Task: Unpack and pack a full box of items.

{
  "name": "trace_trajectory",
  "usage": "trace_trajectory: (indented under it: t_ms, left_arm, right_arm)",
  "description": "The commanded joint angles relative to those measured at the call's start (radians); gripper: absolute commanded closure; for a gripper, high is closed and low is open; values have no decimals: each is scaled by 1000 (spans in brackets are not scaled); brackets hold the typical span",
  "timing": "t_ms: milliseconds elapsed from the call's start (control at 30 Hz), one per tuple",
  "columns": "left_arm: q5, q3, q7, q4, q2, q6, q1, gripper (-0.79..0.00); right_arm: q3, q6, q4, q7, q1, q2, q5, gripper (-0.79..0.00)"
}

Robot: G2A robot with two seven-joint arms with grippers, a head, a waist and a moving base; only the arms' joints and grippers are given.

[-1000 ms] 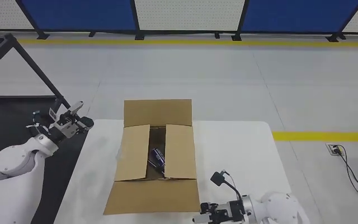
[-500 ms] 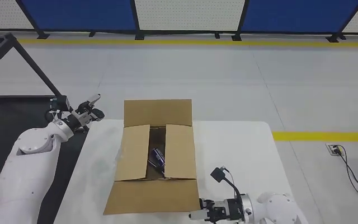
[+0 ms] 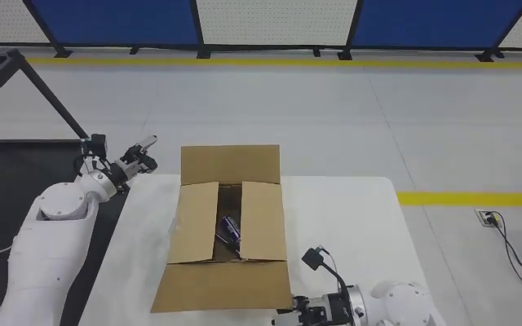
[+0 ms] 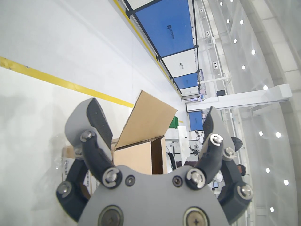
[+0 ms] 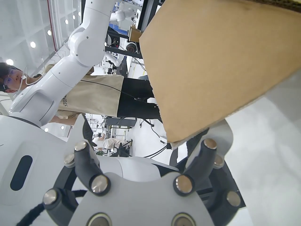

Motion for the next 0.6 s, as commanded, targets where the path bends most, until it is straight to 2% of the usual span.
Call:
trace_trajectory:
  t_ms: [0,67,267,433,567]
  left_arm:
    - [32,43,-3,40,-14,-32,-29,-785]
    - [89,88,29,82,-30,-66,-55,-785]
    - [106,168,23,208,-81,-135,-120,-785]
    - [99,202,26,270,-115,-192,-153,-785]
    - [78,206,28,307,-131,-235,-172,-785]
  right_arm:
    - [-8,-1,0,7,-6,3,10,-785]
    - [-13,-7,0,20,-16,7,21,-785]
    - [-9,-28,-20,26,-56,21,37,-785]
    - [-12,-34,-37,28,-82,30,68,-785]
    - [-24,-45,-48,27,-83,36,93,-785]
